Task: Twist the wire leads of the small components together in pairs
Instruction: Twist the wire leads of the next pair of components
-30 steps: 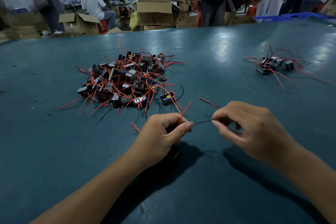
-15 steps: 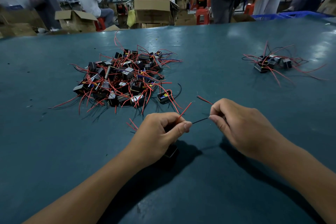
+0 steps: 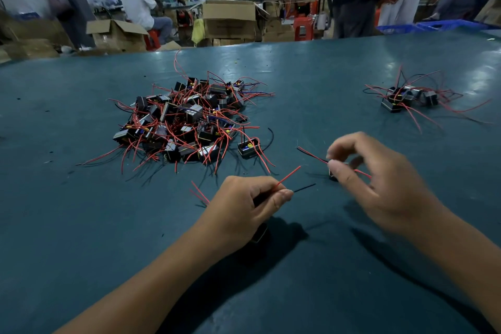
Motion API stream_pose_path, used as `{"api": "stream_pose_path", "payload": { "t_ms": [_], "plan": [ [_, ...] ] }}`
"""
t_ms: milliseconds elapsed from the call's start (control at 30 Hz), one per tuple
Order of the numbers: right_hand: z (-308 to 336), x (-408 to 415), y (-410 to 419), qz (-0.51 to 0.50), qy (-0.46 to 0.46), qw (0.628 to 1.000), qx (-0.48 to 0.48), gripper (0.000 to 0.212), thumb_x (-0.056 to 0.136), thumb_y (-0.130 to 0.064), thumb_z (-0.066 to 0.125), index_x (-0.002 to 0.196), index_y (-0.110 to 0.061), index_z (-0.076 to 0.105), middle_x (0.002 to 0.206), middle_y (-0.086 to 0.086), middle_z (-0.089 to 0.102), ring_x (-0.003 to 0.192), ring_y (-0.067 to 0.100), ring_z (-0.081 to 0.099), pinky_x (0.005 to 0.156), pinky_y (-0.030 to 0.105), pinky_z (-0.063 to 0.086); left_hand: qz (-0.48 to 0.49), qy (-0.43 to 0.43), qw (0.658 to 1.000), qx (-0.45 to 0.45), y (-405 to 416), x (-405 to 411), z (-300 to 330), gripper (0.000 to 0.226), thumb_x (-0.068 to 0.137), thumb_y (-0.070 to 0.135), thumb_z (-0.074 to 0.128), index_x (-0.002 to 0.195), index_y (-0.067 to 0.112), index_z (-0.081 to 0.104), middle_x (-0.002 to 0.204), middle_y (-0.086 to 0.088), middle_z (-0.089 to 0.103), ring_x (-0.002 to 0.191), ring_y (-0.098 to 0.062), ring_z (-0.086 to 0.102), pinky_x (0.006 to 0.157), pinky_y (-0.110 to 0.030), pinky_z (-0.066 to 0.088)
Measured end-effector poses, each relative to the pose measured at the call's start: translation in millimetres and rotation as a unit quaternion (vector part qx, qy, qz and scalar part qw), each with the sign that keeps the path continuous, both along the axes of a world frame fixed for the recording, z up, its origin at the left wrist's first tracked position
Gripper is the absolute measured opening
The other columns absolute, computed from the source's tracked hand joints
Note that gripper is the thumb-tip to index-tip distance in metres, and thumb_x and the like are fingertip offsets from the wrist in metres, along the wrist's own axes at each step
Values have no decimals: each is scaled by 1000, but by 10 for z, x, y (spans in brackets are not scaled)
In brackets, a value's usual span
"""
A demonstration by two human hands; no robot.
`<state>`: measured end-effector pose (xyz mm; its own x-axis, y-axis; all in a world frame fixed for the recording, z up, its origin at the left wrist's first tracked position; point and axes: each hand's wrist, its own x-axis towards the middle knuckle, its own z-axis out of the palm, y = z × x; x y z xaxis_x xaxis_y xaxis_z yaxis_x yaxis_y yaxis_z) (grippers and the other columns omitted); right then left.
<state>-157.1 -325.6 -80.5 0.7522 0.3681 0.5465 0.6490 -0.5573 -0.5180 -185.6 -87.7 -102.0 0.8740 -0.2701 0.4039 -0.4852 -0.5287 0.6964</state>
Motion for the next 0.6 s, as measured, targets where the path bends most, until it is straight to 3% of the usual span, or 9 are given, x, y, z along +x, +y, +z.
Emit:
{"api": "stream_pose_path", "payload": {
  "t_ms": [100, 267, 367, 467, 533, 600],
  "plan": [
    [78, -103, 69, 17, -72, 997, -5, 29, 91, -43, 56, 113, -25, 58, 103, -11, 62, 98, 11, 60, 87, 17, 42, 3, -32, 999, 34, -18, -8, 8, 28, 93, 35, 62, 82, 12, 71, 61, 3, 55, 51, -5, 43, 51, -12, 32],
    [67, -148, 199, 32, -146, 986, -70, 21, 96, -29, 53, 92, -11, 65, 85, -5, 58, 79, 19, 55, 75, 29, 44, -23, -69, 994, 76, -32, -13, 23, 27, 96, 33, 61, 82, 12, 69, 62, 6, 52, 55, -4, 44, 53, -12, 32],
    [69, -66, 110, 7, -85, 996, -33, 16, 96, -30, 52, 89, -18, 60, 83, -11, 57, 78, 11, 53, 74, 20, 40, -18, -68, 995, 70, -20, -1, 23, 25, 95, 33, 62, 81, 13, 69, 61, 7, 54, 55, -6, 47, 54, -14, 34],
    [-8, 96, -84, -65, -8, 998, -23, 4, 95, -26, 60, 98, -23, 58, 96, -11, 62, 93, 8, 55, 79, 6, 36, -1, -59, 997, 55, -12, 1, 28, 22, 93, 30, 64, 79, 14, 68, 60, 3, 55, 54, -8, 47, 54, -17, 35],
    [-87, 204, -175, -111, 32, 989, -95, 29, 91, -30, 65, 117, -21, 58, 114, -7, 61, 111, 13, 53, 87, 10, 32, 2, -55, 997, 47, -11, -14, 49, 21, 92, 30, 65, 80, 13, 69, 60, 3, 57, 54, -8, 48, 54, -17, 36],
    [-142, 266, -184, -125, 62, 976, -168, 49, 88, -35, 69, 131, -18, 54, 124, -3, 61, 118, 19, 51, 95, 24, 33, -32, -25, 998, 45, 21, -32, 91, 18, 90, 33, 69, 86, 15, 71, 67, 6, 60, 57, -7, 51, 56, -16, 38]
  ]
}}
